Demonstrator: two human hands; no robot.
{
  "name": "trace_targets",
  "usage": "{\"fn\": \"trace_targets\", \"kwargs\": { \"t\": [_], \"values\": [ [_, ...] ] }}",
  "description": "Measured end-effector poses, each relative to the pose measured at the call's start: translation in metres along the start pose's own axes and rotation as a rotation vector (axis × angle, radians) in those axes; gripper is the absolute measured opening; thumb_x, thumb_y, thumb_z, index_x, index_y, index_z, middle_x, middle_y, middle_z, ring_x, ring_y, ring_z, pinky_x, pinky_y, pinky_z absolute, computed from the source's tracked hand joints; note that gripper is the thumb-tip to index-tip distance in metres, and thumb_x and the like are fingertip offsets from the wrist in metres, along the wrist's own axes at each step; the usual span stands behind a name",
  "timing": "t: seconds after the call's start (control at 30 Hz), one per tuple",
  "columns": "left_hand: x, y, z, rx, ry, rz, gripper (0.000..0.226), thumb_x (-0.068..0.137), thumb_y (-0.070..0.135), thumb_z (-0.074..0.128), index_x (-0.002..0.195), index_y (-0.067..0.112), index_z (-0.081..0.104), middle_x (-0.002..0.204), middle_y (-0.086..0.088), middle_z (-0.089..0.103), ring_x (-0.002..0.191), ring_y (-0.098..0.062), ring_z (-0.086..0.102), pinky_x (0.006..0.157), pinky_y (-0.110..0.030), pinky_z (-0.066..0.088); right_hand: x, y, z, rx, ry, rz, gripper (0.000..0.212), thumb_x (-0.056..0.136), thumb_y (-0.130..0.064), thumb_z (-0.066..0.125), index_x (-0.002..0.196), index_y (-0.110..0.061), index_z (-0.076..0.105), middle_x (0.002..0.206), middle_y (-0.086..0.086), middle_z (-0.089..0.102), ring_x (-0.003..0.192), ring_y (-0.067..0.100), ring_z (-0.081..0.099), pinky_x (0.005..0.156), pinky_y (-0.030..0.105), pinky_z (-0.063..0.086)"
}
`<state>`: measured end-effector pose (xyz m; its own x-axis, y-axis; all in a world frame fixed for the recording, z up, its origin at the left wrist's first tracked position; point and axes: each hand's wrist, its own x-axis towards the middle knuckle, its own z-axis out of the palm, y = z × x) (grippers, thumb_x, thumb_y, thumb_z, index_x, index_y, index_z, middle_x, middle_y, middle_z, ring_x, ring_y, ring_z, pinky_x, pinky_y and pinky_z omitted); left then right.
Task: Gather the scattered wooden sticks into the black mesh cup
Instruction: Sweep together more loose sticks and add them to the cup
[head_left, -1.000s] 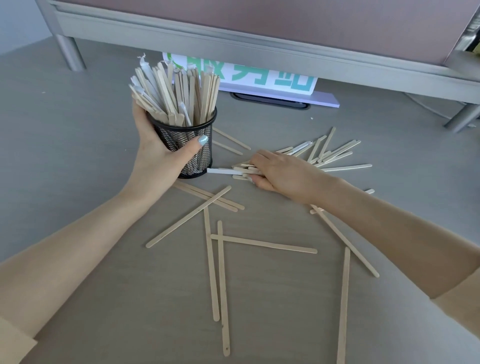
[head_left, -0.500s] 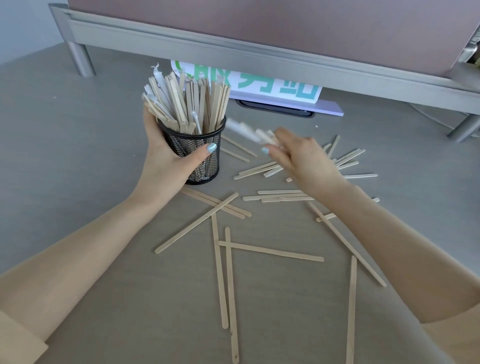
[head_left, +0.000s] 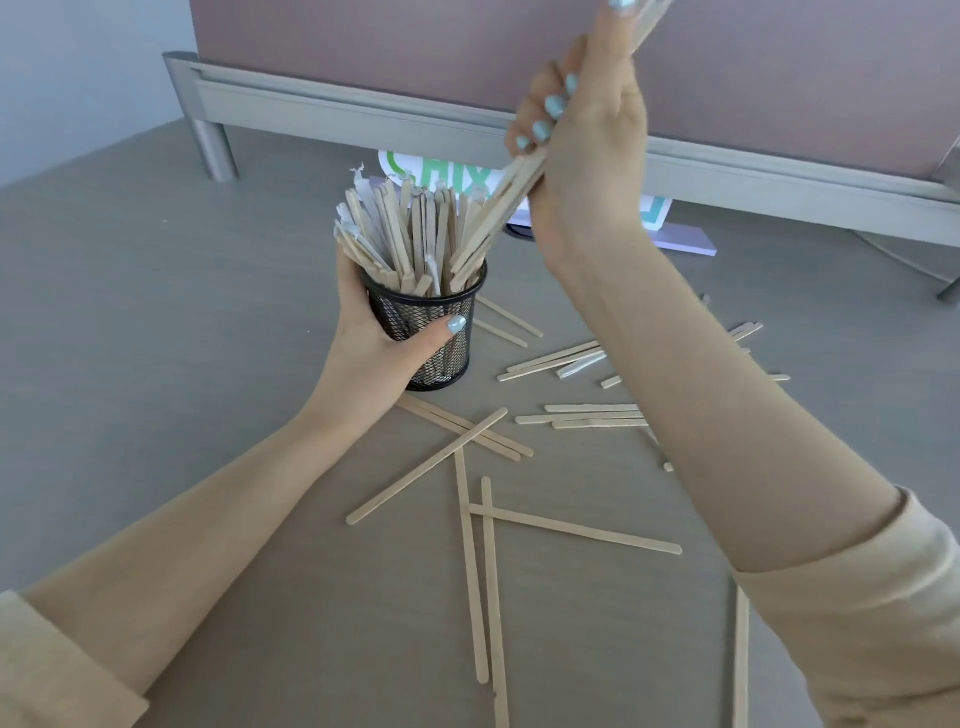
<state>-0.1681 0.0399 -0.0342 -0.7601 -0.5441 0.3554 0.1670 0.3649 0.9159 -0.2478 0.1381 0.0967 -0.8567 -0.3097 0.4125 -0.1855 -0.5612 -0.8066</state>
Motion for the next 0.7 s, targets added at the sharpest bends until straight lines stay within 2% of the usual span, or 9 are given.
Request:
{"fn": "trace_targets", "kwargs": {
  "t": [0.17,0.3,0.37,0.43,0.5,0.57,0.6,0.67,0.7],
  "values": [
    [0.002,-0.003,0.001,-0.026,-0.001,-0.018,0.096,0.075,0.016,0.074,0.146,0.024,0.009,0.143,0.016,0.040,0.124,0.009,0.041,0.090,0.002,0.035,-0.012,0.039,-0.004,-0.512,-0.054,0.003,0.040,0.096,-0.030,0.039,0.062,-0.010,0.040,0.057,0.003,0.037,0.051,0.010,0.030,0.056,0.018,0.032],
    [0.003,-0.004,0.001,-0.038,-0.009,-0.011,0.098,0.075,0.017,0.074,0.146,0.023,0.008,0.143,0.015,0.039,0.125,0.010,0.040,0.090,0.002,0.035,-0.018,0.056,-0.018,-0.812,-0.130,-0.002,0.033,0.089,-0.032,0.039,0.059,-0.017,0.041,0.068,-0.005,0.045,0.079,0.017,0.038,0.087,0.037,0.033],
    [0.002,-0.004,0.001,-0.047,-0.021,-0.008,0.099,0.075,0.017,0.074,0.146,0.022,0.005,0.144,0.015,0.038,0.125,0.011,0.040,0.089,0.002,0.036,-0.019,0.058,-0.024,-0.911,-0.147,-0.006,0.030,0.092,-0.025,0.042,0.064,-0.020,0.053,0.096,-0.007,0.058,0.108,0.015,0.041,0.107,0.047,0.021],
    [0.002,-0.003,0.000,-0.050,-0.024,-0.003,0.100,0.076,0.016,0.073,0.146,0.022,0.003,0.145,0.014,0.037,0.126,0.010,0.040,0.088,0.003,0.036,-0.020,0.059,-0.030,-0.940,-0.202,-0.004,0.020,0.091,-0.024,0.046,0.080,-0.023,0.062,0.124,-0.006,0.055,0.133,0.016,0.030,0.113,0.051,0.010],
    [0.002,-0.002,0.000,-0.045,-0.019,0.000,0.099,0.076,0.015,0.073,0.146,0.021,0.004,0.143,0.014,0.038,0.124,0.011,0.041,0.086,0.003,0.036,-0.019,0.060,-0.036,-0.921,-0.301,0.022,0.014,0.088,-0.026,0.050,0.095,-0.034,0.059,0.132,-0.008,0.049,0.141,0.017,0.019,0.114,0.053,0.009],
    [0.001,-0.001,0.001,-0.048,-0.016,0.007,0.097,0.076,0.012,0.072,0.146,0.021,0.006,0.140,0.016,0.041,0.121,0.013,0.042,0.085,0.003,0.036,-0.020,0.057,-0.041,-0.890,-0.394,0.067,0.035,0.086,-0.025,0.056,0.119,-0.035,0.050,0.136,-0.010,0.043,0.140,0.010,0.021,0.116,0.041,0.016],
    [0.001,-0.001,0.001,-0.050,-0.018,0.011,0.095,0.076,0.011,0.072,0.145,0.020,0.007,0.137,0.017,0.042,0.119,0.014,0.043,0.085,0.003,0.036,-0.022,0.054,-0.042,-0.847,-0.424,0.072,0.049,0.086,-0.022,0.059,0.130,-0.031,0.041,0.138,-0.012,0.041,0.134,0.000,0.026,0.114,0.025,0.022],
    [0.001,-0.002,0.001,-0.057,-0.022,0.014,0.095,0.076,0.010,0.072,0.145,0.021,0.007,0.134,0.021,0.042,0.117,0.017,0.043,0.085,0.003,0.036,-0.024,0.049,-0.043,-0.738,-0.422,0.021,0.063,0.087,-0.018,0.060,0.138,-0.022,0.024,0.142,-0.012,0.035,0.124,-0.014,0.030,0.095,-0.002,0.025],
    [0.001,-0.002,0.001,-0.060,-0.022,0.011,0.096,0.076,0.010,0.072,0.145,0.021,0.006,0.134,0.022,0.041,0.117,0.019,0.042,0.085,0.003,0.035,-0.023,0.048,-0.044,-0.708,-0.388,-0.030,0.069,0.088,-0.017,0.057,0.143,-0.015,0.015,0.149,-0.006,0.027,0.128,-0.011,0.026,0.093,-0.004,0.025]
  ]
}}
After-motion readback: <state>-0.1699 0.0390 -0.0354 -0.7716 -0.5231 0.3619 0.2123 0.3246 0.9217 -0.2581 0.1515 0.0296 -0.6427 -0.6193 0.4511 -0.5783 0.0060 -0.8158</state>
